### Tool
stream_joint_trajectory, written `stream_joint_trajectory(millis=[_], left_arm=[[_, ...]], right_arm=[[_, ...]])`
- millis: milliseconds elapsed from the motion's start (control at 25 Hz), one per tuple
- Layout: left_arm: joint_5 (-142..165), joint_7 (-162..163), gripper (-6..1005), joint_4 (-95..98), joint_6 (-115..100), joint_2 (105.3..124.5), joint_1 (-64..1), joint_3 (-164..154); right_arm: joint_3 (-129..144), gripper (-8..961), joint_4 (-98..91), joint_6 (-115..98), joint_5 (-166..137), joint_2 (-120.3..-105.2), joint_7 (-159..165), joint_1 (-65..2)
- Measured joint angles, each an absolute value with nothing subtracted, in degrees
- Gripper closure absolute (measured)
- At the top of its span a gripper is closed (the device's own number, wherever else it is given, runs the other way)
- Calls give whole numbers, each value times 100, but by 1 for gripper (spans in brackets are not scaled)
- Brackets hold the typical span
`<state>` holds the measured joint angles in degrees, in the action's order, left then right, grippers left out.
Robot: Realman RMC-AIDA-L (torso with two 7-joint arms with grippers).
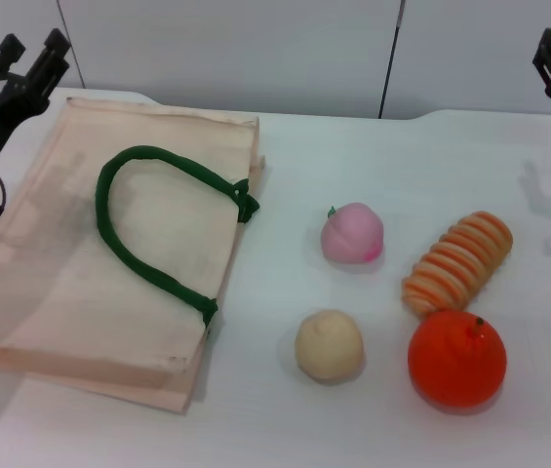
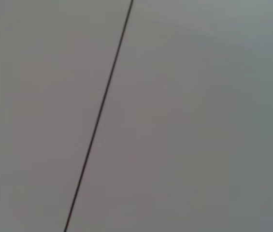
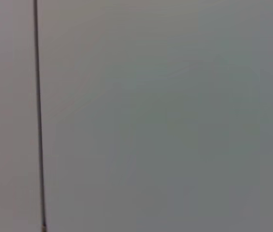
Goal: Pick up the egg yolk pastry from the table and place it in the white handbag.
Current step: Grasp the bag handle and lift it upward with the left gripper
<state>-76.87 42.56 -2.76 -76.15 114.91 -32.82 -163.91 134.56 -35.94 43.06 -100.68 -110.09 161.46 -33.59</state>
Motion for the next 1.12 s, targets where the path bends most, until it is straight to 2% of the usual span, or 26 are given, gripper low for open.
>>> stream_joint_trajectory(millis=[200, 280, 360, 440, 640, 840, 1120], left_arm=[[-7430, 4915, 283, -863, -7611, 11604, -3291, -16391], [-7307, 5151, 283, -998, -7611, 11606, -3304, -16391], [-7261, 5250, 283, -1054, -7611, 11606, -3311, -16391], [-7123, 5524, 283, -1239, -7611, 11606, -3336, -16391], [-7045, 5686, 282, -1316, -7610, 11605, -3380, -16391], [-7041, 5694, 282, -1319, -7602, 11605, -3403, -16392], [-7039, 5742, 281, -1333, -7601, 11589, -3379, -16392]], right_arm=[[13487, 268, -4511, 3487, -10205, -10364, 16146, -3183], [13486, 268, -4772, 3214, -10406, -10200, 16145, -3155], [13467, 269, -4960, 3014, -10601, -10101, 16145, -3152], [13454, 269, -5060, 2950, -10680, -10057, 16145, -3159], [12972, 270, -5201, 2828, -10583, -10090, 16145, -3121], [12033, 272, -5286, 1559, -10518, -10114, 16143, -3033], [10513, 275, -5964, -1088, -11322, -10035, 15755, -2868]])
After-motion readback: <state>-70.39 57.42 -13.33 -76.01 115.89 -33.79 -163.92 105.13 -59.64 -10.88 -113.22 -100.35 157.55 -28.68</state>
